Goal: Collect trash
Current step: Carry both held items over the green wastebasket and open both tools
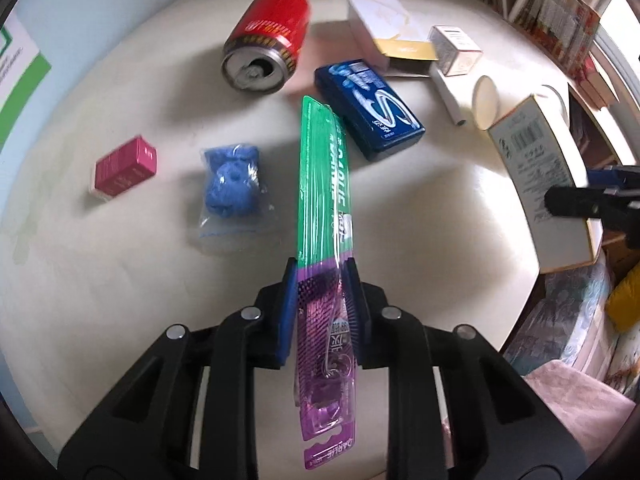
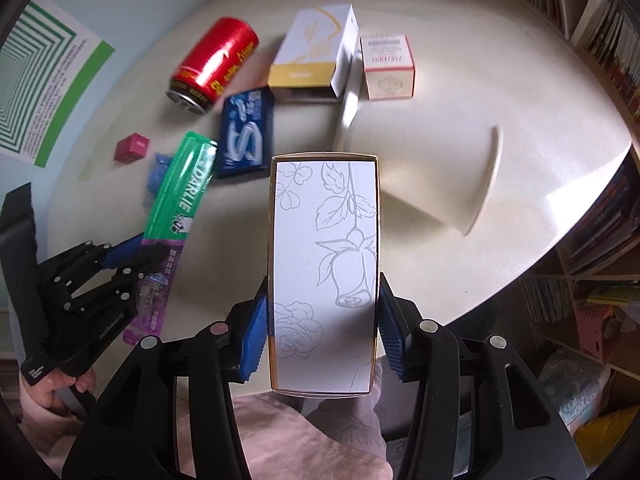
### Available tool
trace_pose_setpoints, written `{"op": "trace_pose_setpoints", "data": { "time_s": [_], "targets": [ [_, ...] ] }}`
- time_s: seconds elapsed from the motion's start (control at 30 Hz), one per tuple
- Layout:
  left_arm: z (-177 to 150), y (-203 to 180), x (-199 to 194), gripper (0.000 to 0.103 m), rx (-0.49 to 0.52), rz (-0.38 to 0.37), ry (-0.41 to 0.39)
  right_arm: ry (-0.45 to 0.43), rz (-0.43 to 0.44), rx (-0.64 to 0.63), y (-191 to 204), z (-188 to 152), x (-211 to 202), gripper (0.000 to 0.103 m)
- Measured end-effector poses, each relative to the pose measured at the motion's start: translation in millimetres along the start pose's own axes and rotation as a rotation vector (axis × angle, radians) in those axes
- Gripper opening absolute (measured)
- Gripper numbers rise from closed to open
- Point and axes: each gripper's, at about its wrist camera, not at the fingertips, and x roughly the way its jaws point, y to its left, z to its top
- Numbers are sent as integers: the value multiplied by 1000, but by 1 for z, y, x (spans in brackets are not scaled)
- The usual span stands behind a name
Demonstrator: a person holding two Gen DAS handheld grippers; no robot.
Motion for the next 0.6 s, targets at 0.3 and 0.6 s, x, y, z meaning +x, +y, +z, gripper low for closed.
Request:
{"op": "trace_pose_setpoints", "data": {
  "time_s": [0.3,0.6],
  "targets": [
    [-2,-12,-19,20,39,-4,-51,-96,12,45,-15,-13,-35,50],
    [6,-60,-50,20,176,-26,-123,-191,-6,157,-56,-42,-70,50]
  ]
}}
